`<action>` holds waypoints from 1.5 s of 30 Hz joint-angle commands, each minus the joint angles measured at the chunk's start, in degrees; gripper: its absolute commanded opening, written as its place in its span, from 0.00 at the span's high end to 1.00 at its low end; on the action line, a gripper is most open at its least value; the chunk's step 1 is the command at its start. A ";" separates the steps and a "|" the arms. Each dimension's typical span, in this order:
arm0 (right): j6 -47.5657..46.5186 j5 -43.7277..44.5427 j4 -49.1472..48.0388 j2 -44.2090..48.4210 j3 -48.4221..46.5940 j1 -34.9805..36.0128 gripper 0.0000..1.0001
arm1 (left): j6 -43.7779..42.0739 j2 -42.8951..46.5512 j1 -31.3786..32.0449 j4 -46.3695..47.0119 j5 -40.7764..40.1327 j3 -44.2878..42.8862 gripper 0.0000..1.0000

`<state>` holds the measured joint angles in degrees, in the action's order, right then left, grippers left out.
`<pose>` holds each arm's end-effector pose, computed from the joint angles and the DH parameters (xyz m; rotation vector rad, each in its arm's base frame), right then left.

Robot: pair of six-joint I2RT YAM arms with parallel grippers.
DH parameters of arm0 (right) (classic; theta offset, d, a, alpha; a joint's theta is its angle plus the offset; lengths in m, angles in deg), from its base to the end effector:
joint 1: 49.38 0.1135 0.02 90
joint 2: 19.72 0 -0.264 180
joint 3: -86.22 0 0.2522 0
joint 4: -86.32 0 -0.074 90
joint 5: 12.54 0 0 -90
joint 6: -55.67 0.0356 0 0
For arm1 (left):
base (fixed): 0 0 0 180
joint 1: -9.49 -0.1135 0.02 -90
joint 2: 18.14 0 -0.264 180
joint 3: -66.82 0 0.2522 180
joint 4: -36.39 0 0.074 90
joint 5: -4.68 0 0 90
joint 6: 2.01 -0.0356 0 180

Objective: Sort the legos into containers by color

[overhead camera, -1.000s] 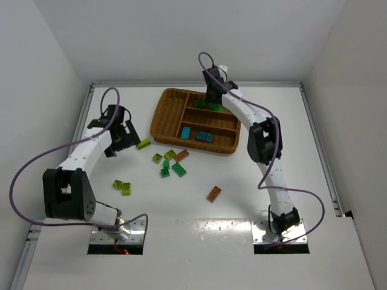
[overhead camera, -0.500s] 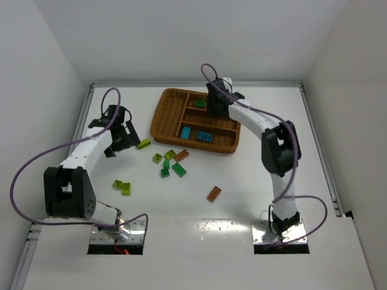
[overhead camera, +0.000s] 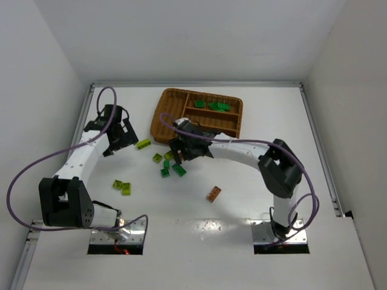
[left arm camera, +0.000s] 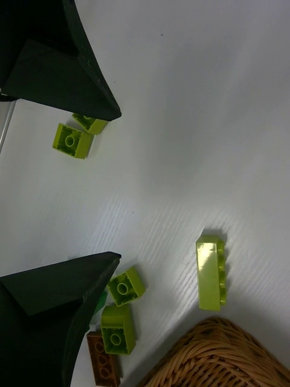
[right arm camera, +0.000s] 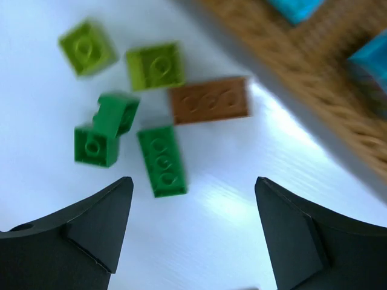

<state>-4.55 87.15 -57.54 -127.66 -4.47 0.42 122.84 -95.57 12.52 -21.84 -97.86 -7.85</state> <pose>0.2674 0.3072 0.2023 -0.3687 2.4954 0.3696 0.2672 -0.0064 0.2639 -0.7819 2.4741 0.0517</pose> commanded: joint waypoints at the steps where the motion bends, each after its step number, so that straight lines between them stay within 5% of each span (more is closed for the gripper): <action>1: -5.52 -7.58 -1.19 -2.53 -0.33 2.31 0.17 | 0.57 1.67 0.58 -1.40 -2.66 0.26 0.03; 6: -7.28 -5.84 -0.67 -5.96 -1.64 4.43 0.17 | 0.57 1.14 0.58 -2.03 -3.20 -0.27 0.03; 10: -7.28 -2.67 -1.28 -8.60 -1.65 5.74 0.31 | 0.57 1.14 0.05 -2.03 -3.72 -0.27 0.03; 15: -7.28 0.50 0.13 -11.94 -4.29 5.75 0.36 | 0.57 1.14 -0.57 -2.03 -3.20 -0.27 0.03; 17: -7.28 2.16 0.74 -11.25 -4.29 5.75 0.47 | 0.57 1.14 -0.57 -2.03 -3.20 -0.79 0.03; 19: -6.14 3.57 0.74 -8.45 -3.76 5.75 0.69 | 0.57 1.14 -0.57 -2.03 -3.20 -0.79 0.03; 21: -4.30 3.58 1.79 -5.80 -3.76 3.99 0.77 | 0.57 1.14 -0.57 -2.03 -2.58 -0.79 0.03; 28: -1.66 12.45 7.42 2.47 -6.56 -4.35 0.76 | 1.10 2.36 -0.57 -2.55 -2.05 -0.27 0.03; 33: 3.79 10.44 9.72 1.07 -12.80 -14.98 0.76 | 1.10 2.90 -0.57 -1.32 -0.82 0.26 0.03; 45: 4.32 12.19 15.77 -26.68 -52.68 -25.01 0.73 | 1.10 1.32 -0.57 0.35 2.34 0.26 0.03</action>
<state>-1.27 98.39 -44.69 -149.34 -48.05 -23.42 123.62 -94.28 12.41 -23.02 -96.68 -7.78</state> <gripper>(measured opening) 0.341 0.970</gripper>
